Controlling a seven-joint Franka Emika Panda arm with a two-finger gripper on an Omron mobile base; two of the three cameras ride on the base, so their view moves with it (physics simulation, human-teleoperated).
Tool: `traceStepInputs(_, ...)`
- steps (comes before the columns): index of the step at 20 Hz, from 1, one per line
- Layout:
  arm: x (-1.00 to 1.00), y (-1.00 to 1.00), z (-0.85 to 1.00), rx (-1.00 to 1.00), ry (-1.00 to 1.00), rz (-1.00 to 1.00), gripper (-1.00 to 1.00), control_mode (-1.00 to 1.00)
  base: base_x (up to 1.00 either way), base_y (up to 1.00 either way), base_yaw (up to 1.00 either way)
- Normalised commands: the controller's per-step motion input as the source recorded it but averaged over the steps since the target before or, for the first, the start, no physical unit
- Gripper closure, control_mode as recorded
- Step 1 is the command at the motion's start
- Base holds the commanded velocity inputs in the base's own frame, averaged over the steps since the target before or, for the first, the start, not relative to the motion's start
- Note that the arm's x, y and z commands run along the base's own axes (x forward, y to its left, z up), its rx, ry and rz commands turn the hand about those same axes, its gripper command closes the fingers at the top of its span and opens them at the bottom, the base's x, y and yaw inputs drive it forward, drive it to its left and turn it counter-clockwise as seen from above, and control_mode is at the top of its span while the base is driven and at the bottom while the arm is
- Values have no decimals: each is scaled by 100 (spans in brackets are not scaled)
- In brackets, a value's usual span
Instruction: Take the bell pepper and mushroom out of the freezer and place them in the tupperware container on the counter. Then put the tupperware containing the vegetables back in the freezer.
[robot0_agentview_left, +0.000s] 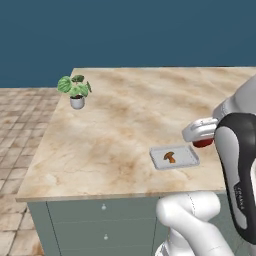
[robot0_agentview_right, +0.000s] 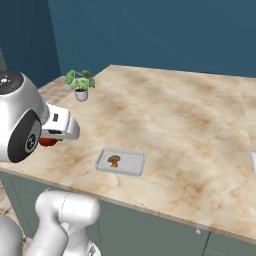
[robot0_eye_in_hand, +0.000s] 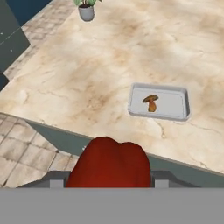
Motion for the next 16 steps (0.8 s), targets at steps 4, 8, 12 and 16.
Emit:
traceStepInputs(4,61,-21,-61,0,5,0,100,-100,0,0,0)
traceStepInputs(8,65,-16,-66,-1,5,-8,100,-100,0,0,0)
traceStepInputs(12,63,-21,-68,-3,1,-15,100,-100,0,0,0)
traceStepInputs(16,75,-39,-57,-3,1,-16,100,-100,0,0,0)
